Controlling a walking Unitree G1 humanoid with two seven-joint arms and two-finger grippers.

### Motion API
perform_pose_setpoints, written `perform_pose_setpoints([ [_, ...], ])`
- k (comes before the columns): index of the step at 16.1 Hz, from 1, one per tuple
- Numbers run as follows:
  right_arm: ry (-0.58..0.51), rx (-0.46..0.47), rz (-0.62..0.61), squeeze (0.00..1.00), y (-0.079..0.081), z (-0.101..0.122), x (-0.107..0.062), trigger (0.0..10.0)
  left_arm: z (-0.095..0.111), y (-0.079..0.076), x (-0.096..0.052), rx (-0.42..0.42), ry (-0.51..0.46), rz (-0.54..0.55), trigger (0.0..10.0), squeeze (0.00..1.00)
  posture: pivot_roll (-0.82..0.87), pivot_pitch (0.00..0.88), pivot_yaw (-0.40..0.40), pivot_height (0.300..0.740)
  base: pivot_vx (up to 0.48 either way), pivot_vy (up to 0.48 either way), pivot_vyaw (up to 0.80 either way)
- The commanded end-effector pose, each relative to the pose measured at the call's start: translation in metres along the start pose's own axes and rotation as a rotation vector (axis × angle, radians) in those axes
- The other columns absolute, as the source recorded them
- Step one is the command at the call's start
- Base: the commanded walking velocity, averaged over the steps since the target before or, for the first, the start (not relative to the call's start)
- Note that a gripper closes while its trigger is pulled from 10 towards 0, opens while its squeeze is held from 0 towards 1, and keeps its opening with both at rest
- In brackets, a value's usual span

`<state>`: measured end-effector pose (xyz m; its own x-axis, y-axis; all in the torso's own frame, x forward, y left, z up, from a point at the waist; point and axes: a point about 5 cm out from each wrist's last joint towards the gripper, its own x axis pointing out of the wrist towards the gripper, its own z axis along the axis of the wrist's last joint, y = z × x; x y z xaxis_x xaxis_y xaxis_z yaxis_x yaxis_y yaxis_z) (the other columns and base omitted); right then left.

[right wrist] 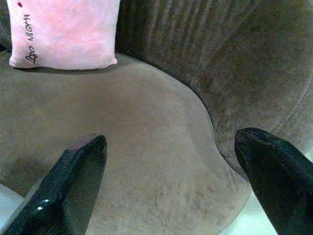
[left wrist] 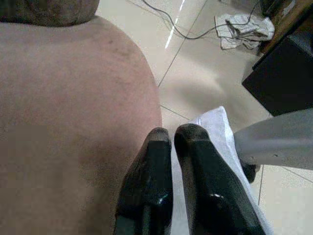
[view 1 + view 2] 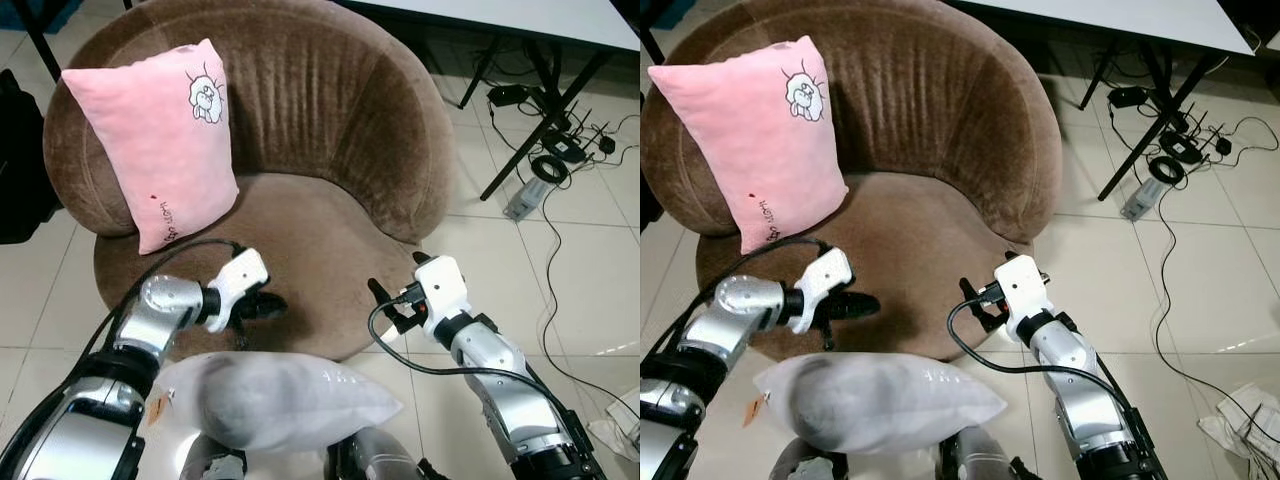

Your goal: Move the pillow to the sofa from floor

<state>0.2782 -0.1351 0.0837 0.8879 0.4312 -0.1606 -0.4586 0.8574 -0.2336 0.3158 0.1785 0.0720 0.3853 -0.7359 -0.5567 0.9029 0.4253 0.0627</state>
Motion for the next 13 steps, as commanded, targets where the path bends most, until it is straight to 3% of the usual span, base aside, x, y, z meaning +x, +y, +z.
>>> perform_pose_setpoints([
  [1, 0.025, 0.0, -0.008, 0.17, -0.001, -0.005, -0.003, 10.0, -0.007, -0.008, 0.006, 0.001, 0.031, -0.013, 10.0, 1.0, -0.11, 0.245, -0.142, 0.74, 0.0, 0.0, 0.0],
  [4, 0.027, 0.001, -0.01, 0.17, -0.001, -0.005, -0.003, 10.0, -0.018, -0.025, 0.017, -0.036, 0.049, -0.089, 10.0, 1.0, -0.12, 0.249, -0.146, 0.74, 0.0, 0.0, 0.0],
  [5, 0.028, -0.001, -0.008, 0.18, -0.002, -0.005, -0.003, 10.0, -0.026, -0.036, 0.022, -0.049, 0.089, -0.162, 10.0, 1.0, -0.12, 0.249, -0.147, 0.74, 0.0, 0.0, 0.0],
  [11, 0.028, -0.005, -0.008, 0.18, -0.002, -0.005, 0.0, 10.0, -0.053, -0.057, 0.025, -0.099, 0.218, -0.317, 10.0, 1.0, -0.12, 0.244, -0.142, 0.74, 0.0, 0.0, 0.0],
  [13, 0.029, -0.005, -0.006, 0.17, -0.001, -0.005, 0.001, 10.0, -0.068, -0.062, 0.023, -0.104, 0.308, -0.343, 10.0, 1.0, -0.12, 0.242, -0.137, 0.74, 0.0, 0.0, 0.0],
])
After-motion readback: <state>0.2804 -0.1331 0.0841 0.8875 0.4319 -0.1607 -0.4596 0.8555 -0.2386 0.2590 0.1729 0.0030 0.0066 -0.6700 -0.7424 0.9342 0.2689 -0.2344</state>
